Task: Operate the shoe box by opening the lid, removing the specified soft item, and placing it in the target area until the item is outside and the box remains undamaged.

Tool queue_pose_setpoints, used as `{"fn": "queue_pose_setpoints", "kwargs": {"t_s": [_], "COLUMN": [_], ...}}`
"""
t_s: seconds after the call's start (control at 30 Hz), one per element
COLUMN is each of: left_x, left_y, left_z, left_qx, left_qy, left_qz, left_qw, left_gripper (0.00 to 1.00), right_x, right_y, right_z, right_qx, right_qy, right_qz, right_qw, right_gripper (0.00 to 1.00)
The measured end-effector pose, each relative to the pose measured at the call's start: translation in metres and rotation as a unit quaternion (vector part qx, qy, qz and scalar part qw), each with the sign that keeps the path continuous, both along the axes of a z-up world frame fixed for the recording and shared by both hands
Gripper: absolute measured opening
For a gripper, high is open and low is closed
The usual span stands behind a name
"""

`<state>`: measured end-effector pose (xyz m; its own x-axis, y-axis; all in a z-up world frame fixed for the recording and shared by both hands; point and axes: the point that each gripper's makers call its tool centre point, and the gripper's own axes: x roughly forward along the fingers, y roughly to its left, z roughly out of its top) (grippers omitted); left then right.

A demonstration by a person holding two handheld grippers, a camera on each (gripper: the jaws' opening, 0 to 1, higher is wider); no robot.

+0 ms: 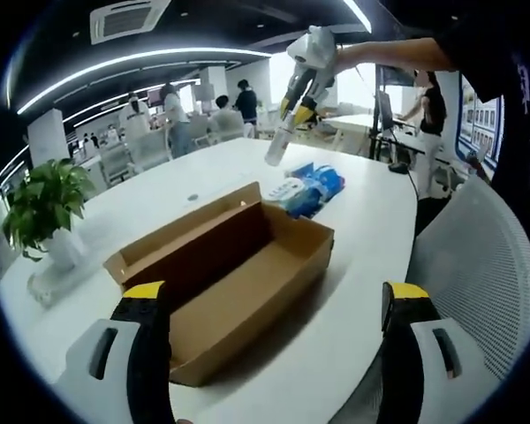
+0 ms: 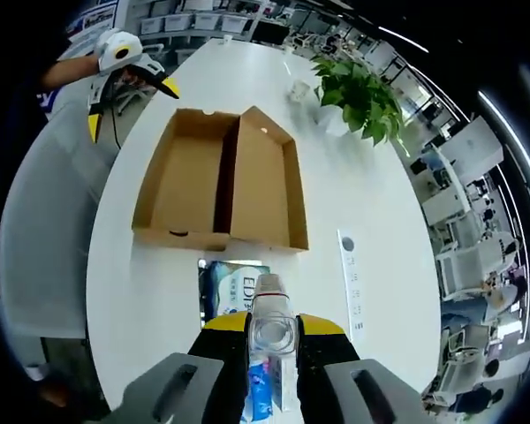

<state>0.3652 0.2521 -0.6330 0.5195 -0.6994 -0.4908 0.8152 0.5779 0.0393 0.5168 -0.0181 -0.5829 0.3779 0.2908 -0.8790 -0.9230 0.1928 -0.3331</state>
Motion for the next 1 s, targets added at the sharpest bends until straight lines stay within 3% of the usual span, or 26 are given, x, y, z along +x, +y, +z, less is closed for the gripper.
{"fn": "queue_pose_setpoints", "kwargs": {"t_s": [1.0], "left_x": [-0.020], "left_y": [0.024], "left_z": [-0.001], "left_qx": [-0.006], "left_qy": [0.005], "left_qz": [0.055], "left_qw": [0.9984], "left_gripper": [0.99], "right_x": [0.049], "right_y": [-0.014], "right_z": [-0.071], "right_qx": [-0.099], "right_qy": [0.079], "right_qz": [0.010], "right_qw": [0.9918], "right_gripper": [0.15]}}
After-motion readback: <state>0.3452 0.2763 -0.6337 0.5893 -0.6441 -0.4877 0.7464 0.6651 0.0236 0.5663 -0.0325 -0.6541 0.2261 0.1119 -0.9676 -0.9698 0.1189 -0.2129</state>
